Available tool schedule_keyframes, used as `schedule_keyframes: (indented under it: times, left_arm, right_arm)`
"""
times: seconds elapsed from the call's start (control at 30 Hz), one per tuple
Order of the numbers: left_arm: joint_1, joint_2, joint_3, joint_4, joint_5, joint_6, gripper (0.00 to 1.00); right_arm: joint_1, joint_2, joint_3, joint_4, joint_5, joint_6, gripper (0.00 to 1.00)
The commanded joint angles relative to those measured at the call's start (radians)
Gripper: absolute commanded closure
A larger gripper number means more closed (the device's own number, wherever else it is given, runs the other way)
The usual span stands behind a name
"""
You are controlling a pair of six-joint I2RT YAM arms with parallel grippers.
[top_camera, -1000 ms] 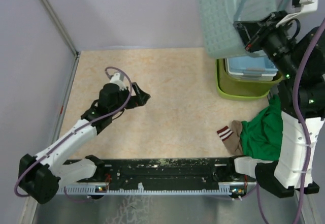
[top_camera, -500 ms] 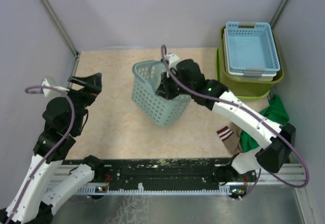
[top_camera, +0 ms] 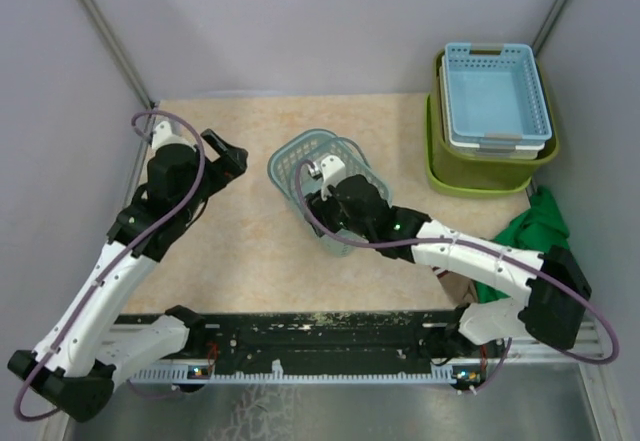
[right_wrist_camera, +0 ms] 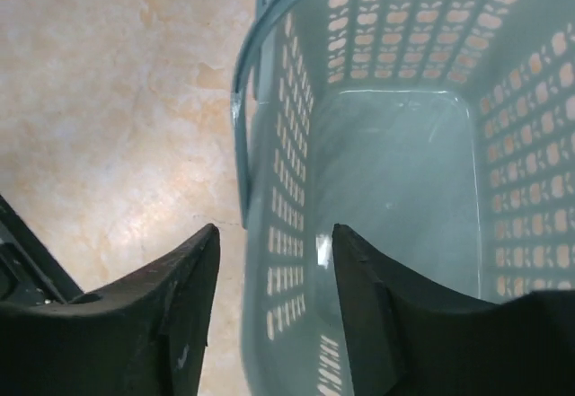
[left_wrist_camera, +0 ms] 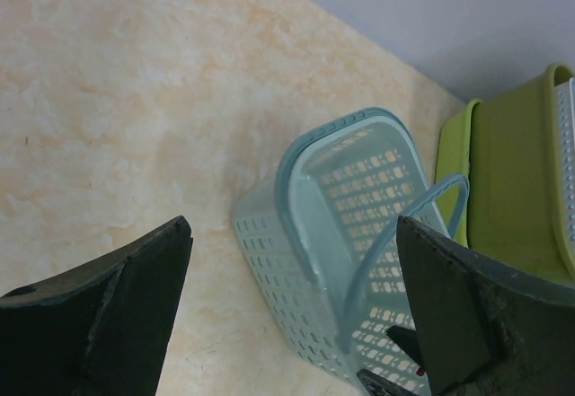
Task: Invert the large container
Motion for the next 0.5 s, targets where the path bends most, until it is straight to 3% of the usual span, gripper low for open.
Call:
schedule_keyframes:
  times: [0.0, 0.17, 0.33, 0.47]
  left_arm:
    - [0.054, 0.067, 0.017, 0.020, 0.237, 0.063, 0.00]
    - [0.073, 0.191, 0.039, 0.121, 0.467, 0.130, 0.00]
    - [0.074, 0.338, 0.062, 0.215, 0.786, 0.213, 0.01]
    - [0.073, 0.424, 0.063, 0.285, 0.972, 0.219, 0.01]
  right_arm:
    - [0.012, -0.135, 0.002, 0.065, 0.019, 0.036, 0.39]
    - [0.012, -0.235, 0.034, -0.077, 0.073, 0.099, 0.33]
    - [0.007, -0.301, 0.115, -0.311, 0.338, 0.182, 0.32]
    - [-0.030, -0.369, 0.160, -0.424, 0.420, 0.232, 0.29]
